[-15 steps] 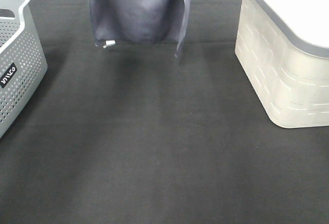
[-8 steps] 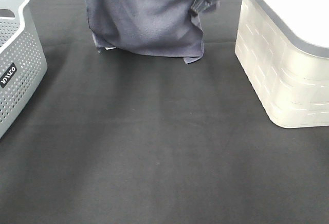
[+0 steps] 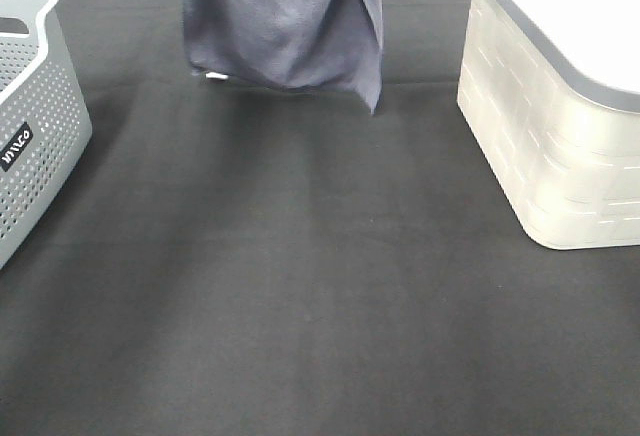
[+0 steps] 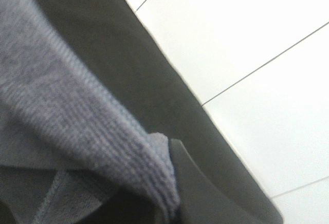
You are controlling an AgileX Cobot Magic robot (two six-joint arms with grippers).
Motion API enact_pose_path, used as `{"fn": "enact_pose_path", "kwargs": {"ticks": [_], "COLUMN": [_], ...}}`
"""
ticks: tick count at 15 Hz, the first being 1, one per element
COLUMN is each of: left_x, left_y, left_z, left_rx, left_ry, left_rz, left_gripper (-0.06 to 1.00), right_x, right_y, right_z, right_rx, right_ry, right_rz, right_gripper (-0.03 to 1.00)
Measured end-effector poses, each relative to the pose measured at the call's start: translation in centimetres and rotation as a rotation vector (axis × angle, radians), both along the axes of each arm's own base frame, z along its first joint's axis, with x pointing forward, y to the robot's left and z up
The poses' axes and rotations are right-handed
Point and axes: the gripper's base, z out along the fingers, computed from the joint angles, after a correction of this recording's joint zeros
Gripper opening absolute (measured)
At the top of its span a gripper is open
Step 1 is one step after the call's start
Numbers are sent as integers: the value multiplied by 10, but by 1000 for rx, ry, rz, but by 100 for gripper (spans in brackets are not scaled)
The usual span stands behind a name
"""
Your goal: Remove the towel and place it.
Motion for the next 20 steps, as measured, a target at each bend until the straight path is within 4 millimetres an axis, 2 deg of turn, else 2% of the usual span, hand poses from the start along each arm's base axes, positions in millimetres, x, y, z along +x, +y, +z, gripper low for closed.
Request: {"fn": "enact_pose_path", "kwargs": {"ticks": [2,5,8,9,10,12,14,17,20], "left_x": [9,15,15,15,13,7,-3,-21,-45], "left_y": [-3,-4,-5,-4,-6,-7,-3,-2,0], "left_z": [-5,6,7,6,2,-16,-36,-52,-58], "left_rx": [20,15,72,111,123,188,275,249,277], "left_ry": [-29,-83,-96,-88,-65,66,294,586,866], "left_rz": [3,8,-3,4,12,65,99,38,-21], "left_gripper": [0,0,0,0,0,0,0,0,0], "right_x": [4,12,14,14,12,6,-4,-25,-52], "right_y": [-5,-26,-29,-30,-30,-31,-30,-27,-28], "right_z": [7,14,-2,-18,-25,-36,-46,-52,-56], "right_rx": [22,69,98,101,97,111,131,100,29], "right_ry": [-62,-85,16,126,194,345,519,763,1069], "right_rz": [-1,-51,-87,-119,-138,-173,-191,-162,-154], "right_gripper": [0,0,0,0,0,0,0,0,0]}}
